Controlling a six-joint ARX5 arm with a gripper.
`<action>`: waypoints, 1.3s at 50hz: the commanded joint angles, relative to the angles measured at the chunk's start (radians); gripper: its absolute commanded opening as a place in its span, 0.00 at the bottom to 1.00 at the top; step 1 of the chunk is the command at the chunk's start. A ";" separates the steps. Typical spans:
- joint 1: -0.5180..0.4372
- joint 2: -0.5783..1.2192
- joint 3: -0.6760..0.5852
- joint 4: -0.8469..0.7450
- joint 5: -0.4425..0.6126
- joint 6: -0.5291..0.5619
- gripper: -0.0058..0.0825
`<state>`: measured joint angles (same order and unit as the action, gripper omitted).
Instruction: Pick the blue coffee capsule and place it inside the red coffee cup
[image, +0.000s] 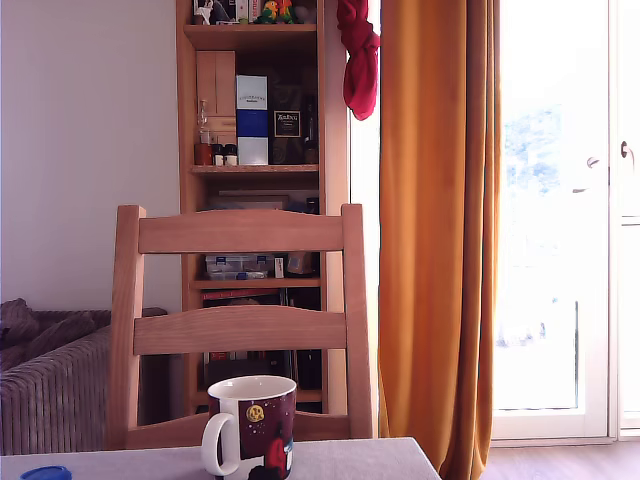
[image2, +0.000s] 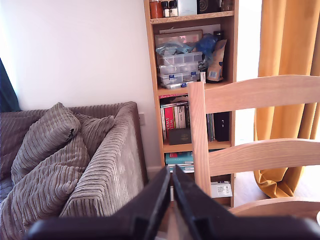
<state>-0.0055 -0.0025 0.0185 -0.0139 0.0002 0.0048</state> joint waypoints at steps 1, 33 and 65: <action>0.061 0.006 0.021 -0.110 0.150 -0.109 0.04; 0.056 0.045 0.036 -0.083 0.452 -0.435 0.05; -0.121 0.647 0.061 -0.053 0.403 -0.477 0.65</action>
<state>-0.1112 0.6155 0.0437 -0.0952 0.3954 -0.4690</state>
